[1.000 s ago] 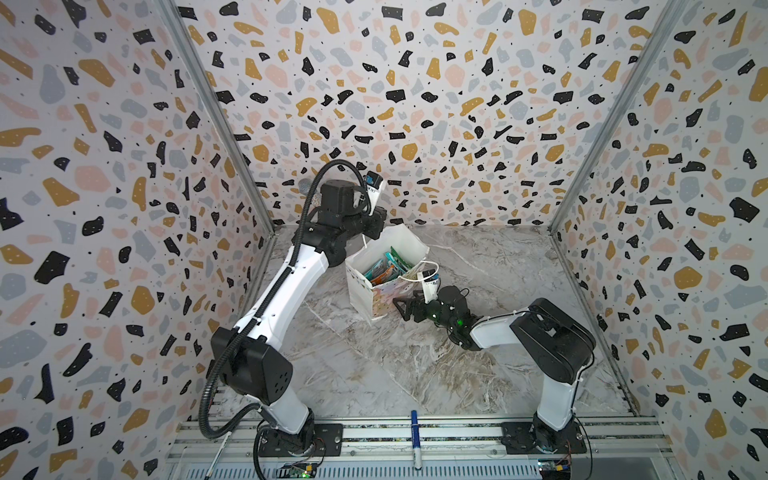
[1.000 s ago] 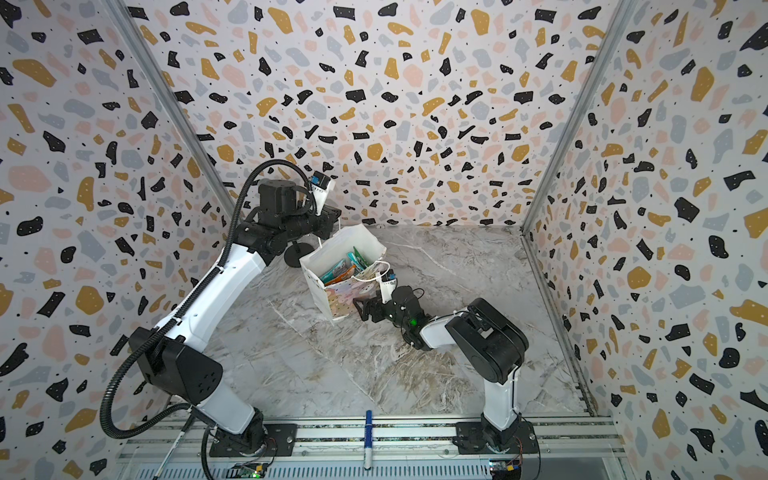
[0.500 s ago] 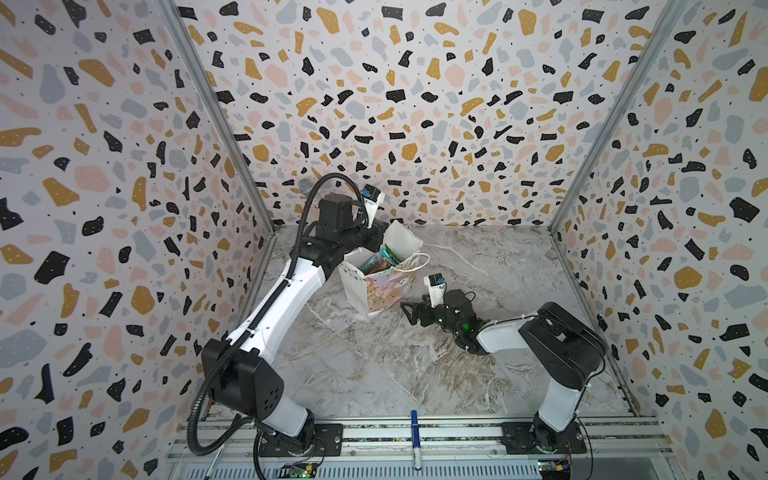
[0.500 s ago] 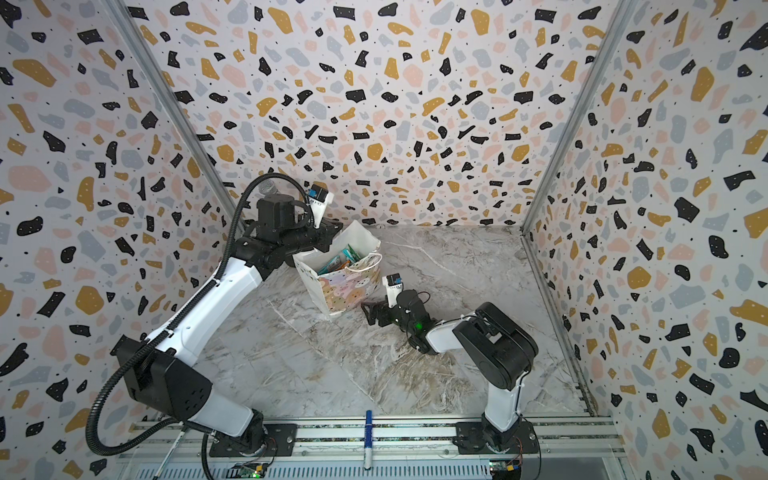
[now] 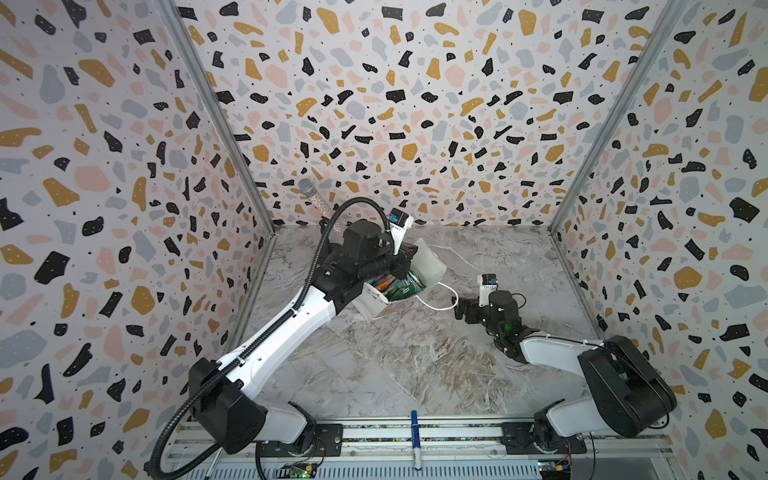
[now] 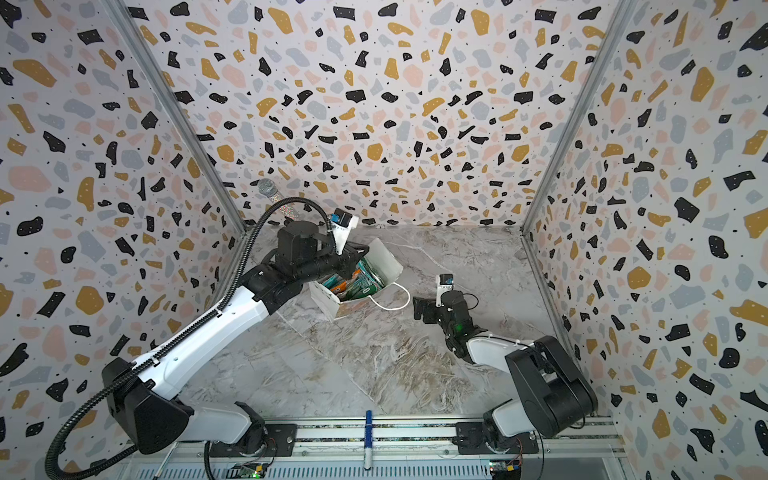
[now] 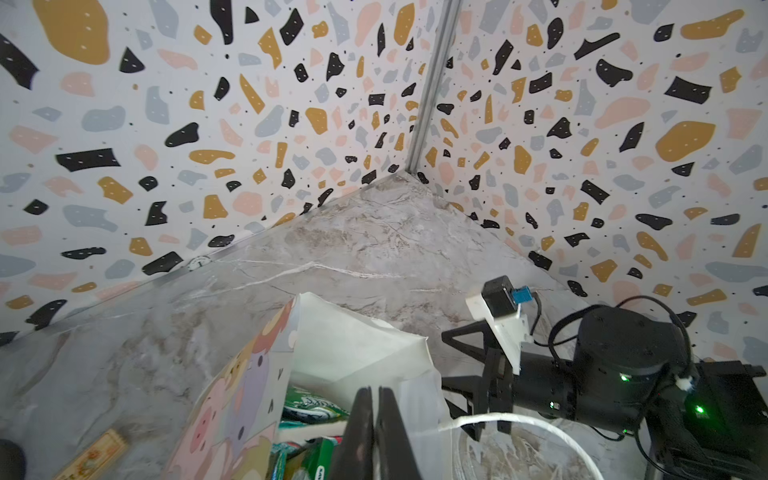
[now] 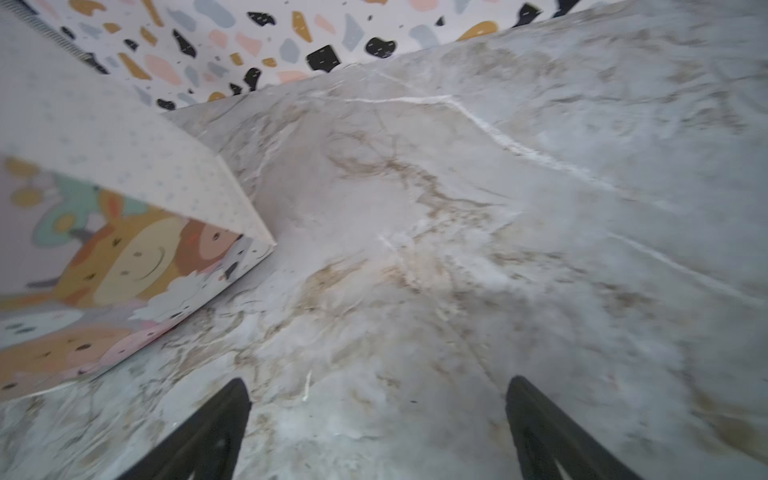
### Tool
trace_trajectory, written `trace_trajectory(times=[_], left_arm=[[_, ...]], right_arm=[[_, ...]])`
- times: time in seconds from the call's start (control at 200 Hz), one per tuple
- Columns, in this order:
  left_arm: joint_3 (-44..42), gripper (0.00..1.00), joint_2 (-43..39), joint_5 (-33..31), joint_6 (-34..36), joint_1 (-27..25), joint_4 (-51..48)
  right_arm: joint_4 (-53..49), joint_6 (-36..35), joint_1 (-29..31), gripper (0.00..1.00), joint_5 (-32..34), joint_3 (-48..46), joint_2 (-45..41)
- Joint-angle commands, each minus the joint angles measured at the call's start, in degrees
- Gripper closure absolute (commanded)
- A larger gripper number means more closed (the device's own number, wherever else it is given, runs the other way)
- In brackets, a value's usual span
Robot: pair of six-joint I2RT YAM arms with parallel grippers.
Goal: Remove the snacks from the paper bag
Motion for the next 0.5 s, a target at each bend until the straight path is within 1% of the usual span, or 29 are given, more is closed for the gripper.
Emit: trace_trajectory(times=[0.0,0.125,0.23,0.33,0.406,0.491], left_arm=[[-0.7,1.0,-1.2,-1.9,-3.4,-3.6,4.9],[-1.1,1.0,-0.6,-2.1,-4.7,-6.0,5.2],[-1.5,1.0,-0.3,-1.8,-5.7,-7.1,5.3],[-1.6,1.0,-0.2,-1.6,-6.4,-8.3,4.7],[-1.9,1.0,-0.2,-2.3,-6.4,-8.7,4.3],[-2.0,1.0,-0.4,-2.4,-5.8,-8.8,3.5]], right_arm=[[-7.5,-2.6,-1.5,0.02,3.5,-0.4,-5.1],[-11.7,-4.0,-2.3,0.02,5.3,-0.3,-10.0],[-15.6,-3.8,-2.5,0.02,7.4,0.5,-13.7],[-18.5,-3.8,-2.5,0.02,7.9,1.7,-17.4],[-20.6,-4.3,-2.5,0.02,6.4,3.0,-19.9],[-21.9,-5.6,-2.5,0.02,2.1,4.1,-22.9]])
